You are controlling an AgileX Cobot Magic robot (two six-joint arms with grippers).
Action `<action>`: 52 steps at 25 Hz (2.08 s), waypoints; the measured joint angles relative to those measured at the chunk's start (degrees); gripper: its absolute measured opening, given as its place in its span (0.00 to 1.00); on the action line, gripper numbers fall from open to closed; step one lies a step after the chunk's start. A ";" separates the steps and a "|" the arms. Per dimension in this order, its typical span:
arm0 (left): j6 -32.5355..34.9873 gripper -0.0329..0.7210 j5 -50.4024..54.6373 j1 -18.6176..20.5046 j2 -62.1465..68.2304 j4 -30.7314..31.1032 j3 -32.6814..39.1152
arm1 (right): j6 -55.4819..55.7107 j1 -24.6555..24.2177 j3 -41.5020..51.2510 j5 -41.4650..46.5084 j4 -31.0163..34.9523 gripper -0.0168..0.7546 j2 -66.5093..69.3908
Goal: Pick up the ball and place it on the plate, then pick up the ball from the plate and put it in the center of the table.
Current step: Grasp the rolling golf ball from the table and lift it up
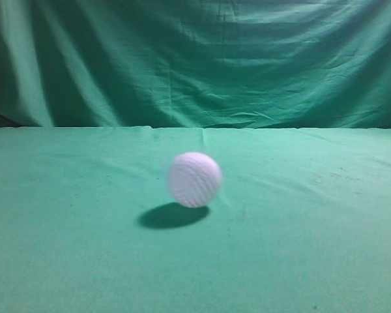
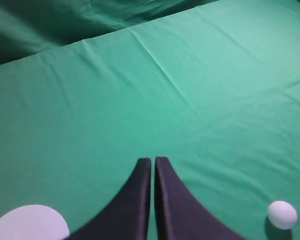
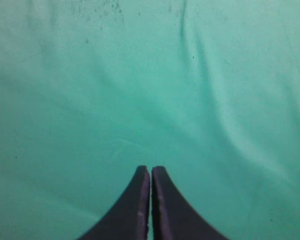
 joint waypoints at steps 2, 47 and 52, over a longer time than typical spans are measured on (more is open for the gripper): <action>0.80 0.04 -1.84 0.00 -4.37 -0.23 4.79 | 0.13 0.70 -0.13 0.00 0.00 0.02 0.00; 8.22 0.04 -9.26 0.00 -34.89 -3.53 36.11 | 15.97 17.56 -18.82 -14.00 -5.31 0.82 46.62; 8.22 0.04 -9.26 0.00 -34.89 -3.53 36.11 | 16.61 14.07 -21.49 -13.87 -3.87 0.82 51.17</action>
